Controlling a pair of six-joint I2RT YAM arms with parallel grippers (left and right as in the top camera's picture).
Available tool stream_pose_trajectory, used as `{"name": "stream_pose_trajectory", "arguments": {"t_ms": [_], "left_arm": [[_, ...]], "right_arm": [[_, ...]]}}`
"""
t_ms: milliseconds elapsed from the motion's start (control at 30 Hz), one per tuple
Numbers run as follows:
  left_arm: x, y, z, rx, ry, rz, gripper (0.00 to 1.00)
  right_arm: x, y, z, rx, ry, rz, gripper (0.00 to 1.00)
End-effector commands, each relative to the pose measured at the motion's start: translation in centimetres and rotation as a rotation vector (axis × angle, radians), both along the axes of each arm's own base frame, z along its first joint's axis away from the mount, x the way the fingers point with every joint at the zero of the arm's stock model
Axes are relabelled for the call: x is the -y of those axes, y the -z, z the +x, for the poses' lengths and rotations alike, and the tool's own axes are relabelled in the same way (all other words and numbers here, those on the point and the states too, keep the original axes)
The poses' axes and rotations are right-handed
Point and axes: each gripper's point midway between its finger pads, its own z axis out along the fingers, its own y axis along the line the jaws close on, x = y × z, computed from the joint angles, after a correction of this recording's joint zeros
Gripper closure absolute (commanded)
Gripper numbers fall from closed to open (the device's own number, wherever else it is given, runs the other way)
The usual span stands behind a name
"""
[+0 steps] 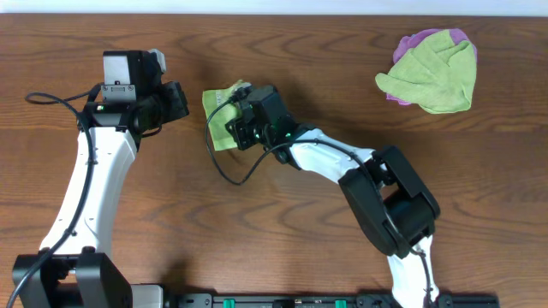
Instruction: Fold the cloth
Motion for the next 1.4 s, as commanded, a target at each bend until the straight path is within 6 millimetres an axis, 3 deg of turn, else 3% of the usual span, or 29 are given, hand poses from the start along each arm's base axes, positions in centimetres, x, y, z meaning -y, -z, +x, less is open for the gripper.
{"name": "stream_pose_trajectory", "arguments": {"t_ms": [0,200,467,700,833,1133,1367], "left_arm": [[-0.3,-0.6,0.0,0.018,0.005,0.009,0.94],[-0.3,-0.6,0.0,0.018,0.005,0.009,0.94],[-0.3,-0.6,0.0,0.018,0.004,0.009,0.94],[-0.3,-0.6,0.0,0.018,0.004,0.009,0.94],[-0.3,-0.6,0.0,0.018,0.004,0.009,0.94],[-0.3,-0.6,0.0,0.015,0.004,0.009,0.94],[-0.3,-0.5,-0.1,0.014,0.004,0.009,0.94]], "right_arm": [[-2.3,-1.3,-1.2,-0.011,-0.074,0.055,0.69],[-3.4,-2.7,-1.1,0.002,-0.085,0.069,0.67],[-3.3,-4.0,0.0,0.008,-0.071,0.072,0.6],[-1.1,-1.5,-0.4,-0.03,-0.039,-0.071,0.6],[-0.9,-0.9,-0.6,-0.029,-0.049,-0.097,0.59],[-1.8,2.8,-2.1,-0.085,-0.089,-0.121,0.6],[-4.1,2.5,-4.4,-0.086,-0.174,-0.096,0.61]]}}
